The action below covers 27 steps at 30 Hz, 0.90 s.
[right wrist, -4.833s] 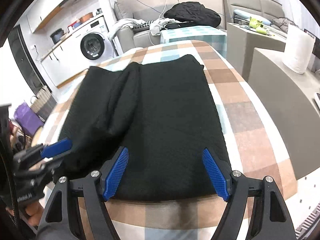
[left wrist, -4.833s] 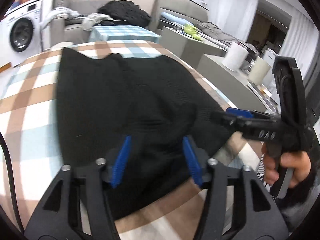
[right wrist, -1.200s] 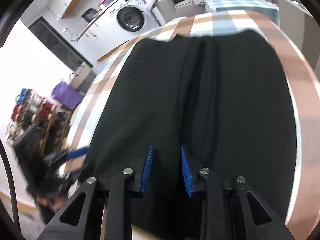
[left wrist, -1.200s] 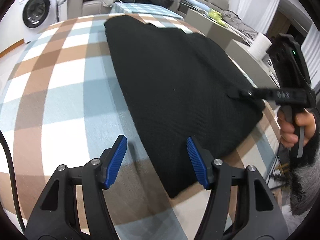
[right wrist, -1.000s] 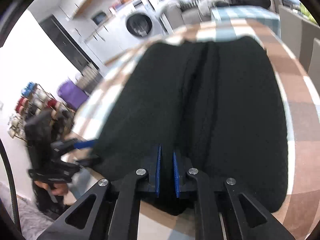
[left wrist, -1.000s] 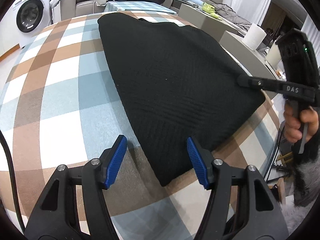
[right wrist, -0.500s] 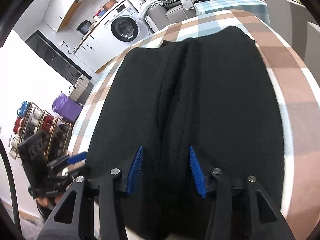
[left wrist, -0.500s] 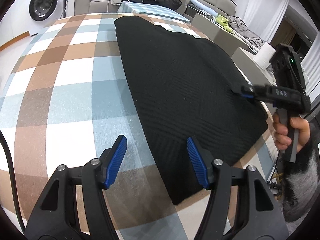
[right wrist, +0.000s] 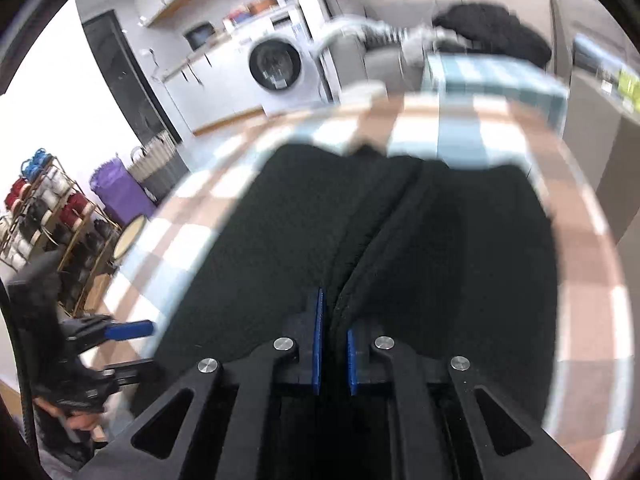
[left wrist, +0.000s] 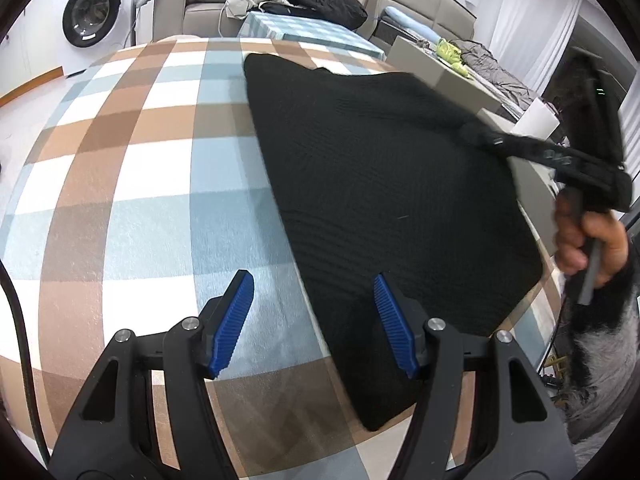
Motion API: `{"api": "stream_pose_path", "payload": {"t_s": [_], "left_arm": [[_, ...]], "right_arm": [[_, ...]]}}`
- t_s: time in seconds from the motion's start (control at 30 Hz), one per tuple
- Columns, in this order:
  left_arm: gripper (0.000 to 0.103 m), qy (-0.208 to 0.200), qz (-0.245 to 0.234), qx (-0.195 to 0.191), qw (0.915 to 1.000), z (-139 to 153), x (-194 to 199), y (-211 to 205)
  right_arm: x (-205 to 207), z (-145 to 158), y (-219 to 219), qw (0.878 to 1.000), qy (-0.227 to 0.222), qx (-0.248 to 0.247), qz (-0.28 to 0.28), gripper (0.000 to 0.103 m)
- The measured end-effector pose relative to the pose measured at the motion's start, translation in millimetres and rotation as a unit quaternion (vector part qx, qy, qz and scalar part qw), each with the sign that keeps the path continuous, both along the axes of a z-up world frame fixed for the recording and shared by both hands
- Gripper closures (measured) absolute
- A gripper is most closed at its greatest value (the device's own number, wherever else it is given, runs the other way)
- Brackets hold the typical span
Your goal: Fold small clothes
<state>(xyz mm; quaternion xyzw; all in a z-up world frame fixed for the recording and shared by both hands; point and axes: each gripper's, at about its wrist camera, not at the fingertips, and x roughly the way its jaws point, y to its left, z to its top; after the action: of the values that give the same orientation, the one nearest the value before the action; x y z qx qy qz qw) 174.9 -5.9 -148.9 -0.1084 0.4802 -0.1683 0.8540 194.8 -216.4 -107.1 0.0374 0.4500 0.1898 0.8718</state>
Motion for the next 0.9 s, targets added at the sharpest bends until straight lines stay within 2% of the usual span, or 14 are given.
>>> {"api": "stream_pose_path", "payload": {"t_s": [0.07, 0.13, 0.23, 0.27, 0.43, 0.6, 0.63, 0.67, 0.7, 0.73, 0.77, 0.8, 0.87, 0.9], "left_arm": [[0.043, -0.002, 0.001, -0.005, 1.0000, 1, 3, 0], [0.043, 0.007, 0.002, -0.013, 0.9999, -3, 9, -3], [0.043, 0.013, 0.004, -0.021, 0.9997, -6, 16, -8], [0.043, 0.013, 0.004, -0.021, 0.9997, -7, 18, -10], [0.043, 0.021, 0.005, -0.021, 0.9995, -14, 29, -22], [0.043, 0.017, 0.003, -0.024, 0.9996, -18, 47, -34], [0.047, 0.015, 0.005, -0.028, 0.9995, -19, 51, -36], [0.058, 0.013, 0.008, -0.031, 0.9994, -20, 55, -38], [0.065, 0.009, 0.019, -0.023, 0.9995, -22, 59, -40], [0.078, 0.006, 0.028, -0.013, 0.9995, -22, 61, -41], [0.083, 0.006, 0.031, -0.012, 0.9994, -23, 63, -41], [0.085, 0.006, 0.033, -0.017, 0.9993, -24, 65, -40], [0.090, 0.002, 0.041, -0.022, 0.9989, -23, 64, -38], [0.091, 0.000, 0.044, -0.022, 0.9988, -23, 63, -36]], "right_arm": [[-2, 0, -10, 1.000, 0.003, -0.014, -0.017, 0.094], [7, -22, -20, 0.998, 0.034, -0.044, -0.039, 0.093], [14, -49, -27, 0.994, 0.087, -0.047, -0.054, 0.087], [13, -51, -28, 0.993, 0.090, -0.048, -0.059, 0.080], [-19, -37, -40, 0.994, 0.070, -0.050, -0.073, 0.059], [-51, -29, -73, 0.989, 0.056, -0.045, -0.128, 0.059], [-54, -28, -77, 0.988, 0.057, -0.046, -0.138, 0.059], [-57, -29, -84, 0.986, 0.057, -0.047, -0.148, 0.059], [-59, -31, -89, 0.985, 0.059, -0.045, -0.154, 0.059], [-59, -33, -92, 0.985, 0.063, -0.041, -0.157, 0.059], [-59, -36, -93, 0.985, 0.065, -0.038, -0.157, 0.059], [-57, -39, -92, 0.986, 0.066, -0.034, -0.152, 0.060], [-55, -45, -85, 0.987, 0.077, -0.036, -0.137, 0.077], [-56, -47, -80, 0.988, 0.073, -0.042, -0.132, 0.078]]}}
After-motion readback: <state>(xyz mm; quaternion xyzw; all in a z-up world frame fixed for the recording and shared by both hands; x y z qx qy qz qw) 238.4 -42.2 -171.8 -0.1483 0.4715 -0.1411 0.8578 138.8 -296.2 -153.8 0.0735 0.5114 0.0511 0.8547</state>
